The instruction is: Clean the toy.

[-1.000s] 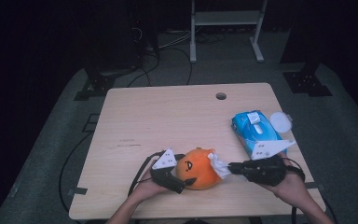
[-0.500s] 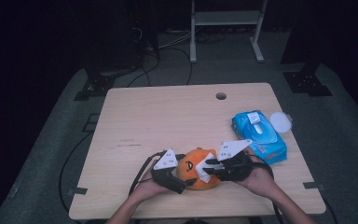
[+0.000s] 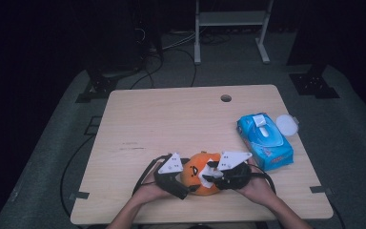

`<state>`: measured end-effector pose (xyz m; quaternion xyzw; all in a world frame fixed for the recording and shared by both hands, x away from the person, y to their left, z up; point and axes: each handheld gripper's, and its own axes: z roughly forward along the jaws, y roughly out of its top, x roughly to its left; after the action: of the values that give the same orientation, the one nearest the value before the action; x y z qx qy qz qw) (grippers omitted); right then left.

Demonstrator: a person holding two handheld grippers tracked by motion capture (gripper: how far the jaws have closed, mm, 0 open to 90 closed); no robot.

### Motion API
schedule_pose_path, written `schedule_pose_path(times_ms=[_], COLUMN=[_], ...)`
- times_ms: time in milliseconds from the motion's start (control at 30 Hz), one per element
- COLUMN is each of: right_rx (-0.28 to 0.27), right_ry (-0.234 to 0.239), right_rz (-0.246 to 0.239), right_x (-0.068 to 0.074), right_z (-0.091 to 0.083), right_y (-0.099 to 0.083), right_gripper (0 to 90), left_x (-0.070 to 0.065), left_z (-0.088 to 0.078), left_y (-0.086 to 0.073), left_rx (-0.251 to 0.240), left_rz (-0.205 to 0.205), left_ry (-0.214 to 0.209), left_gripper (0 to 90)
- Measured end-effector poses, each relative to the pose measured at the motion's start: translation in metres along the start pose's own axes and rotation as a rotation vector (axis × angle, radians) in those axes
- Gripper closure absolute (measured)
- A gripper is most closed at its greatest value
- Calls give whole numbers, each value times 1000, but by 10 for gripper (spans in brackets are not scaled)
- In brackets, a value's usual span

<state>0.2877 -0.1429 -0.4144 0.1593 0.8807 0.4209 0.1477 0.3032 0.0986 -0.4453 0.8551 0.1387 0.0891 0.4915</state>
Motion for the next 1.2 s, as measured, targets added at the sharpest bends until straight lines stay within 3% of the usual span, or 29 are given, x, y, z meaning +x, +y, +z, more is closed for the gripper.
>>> schedule_pose_path(times_ms=[100, 333, 400, 533, 733, 1067, 1167, 1200], right_rx=[-1, -3, 3, 9, 11, 37, 37, 28], right_ry=[-23, -40, -70, -96, -83, -100, -96, -87], right_rz=[-2, 16, -10, -11, 31, 75, 90, 87], right_x=[4, 8, 12, 16, 10, -1, -2, 1], right_z=[0, 3, 2, 0, -12, -29, -31, -29], right_y=[-2, -2, -1, 1, -1, -14, -17, -15], right_gripper=[555, 585, 630, 706, 780, 794, 797, 799], left_x=[2, -1, -1, 0, 0, 4, 4, 8], left_z=[-4, 1, 2, 2, 4, 4, 5, 7], left_y=[0, -2, -3, -3, -3, -6, -5, -5], left_rx=[-11, 32, 27, 24, 21, 9, 8, 9], left_rz=[-18, 11, 7, 5, 3, -20, -29, -53], left_ry=[-6, 18, 18, 28, 35, 33, 40, 38], left_gripper=[66, 92, 97, 117, 137, 137, 137, 137])
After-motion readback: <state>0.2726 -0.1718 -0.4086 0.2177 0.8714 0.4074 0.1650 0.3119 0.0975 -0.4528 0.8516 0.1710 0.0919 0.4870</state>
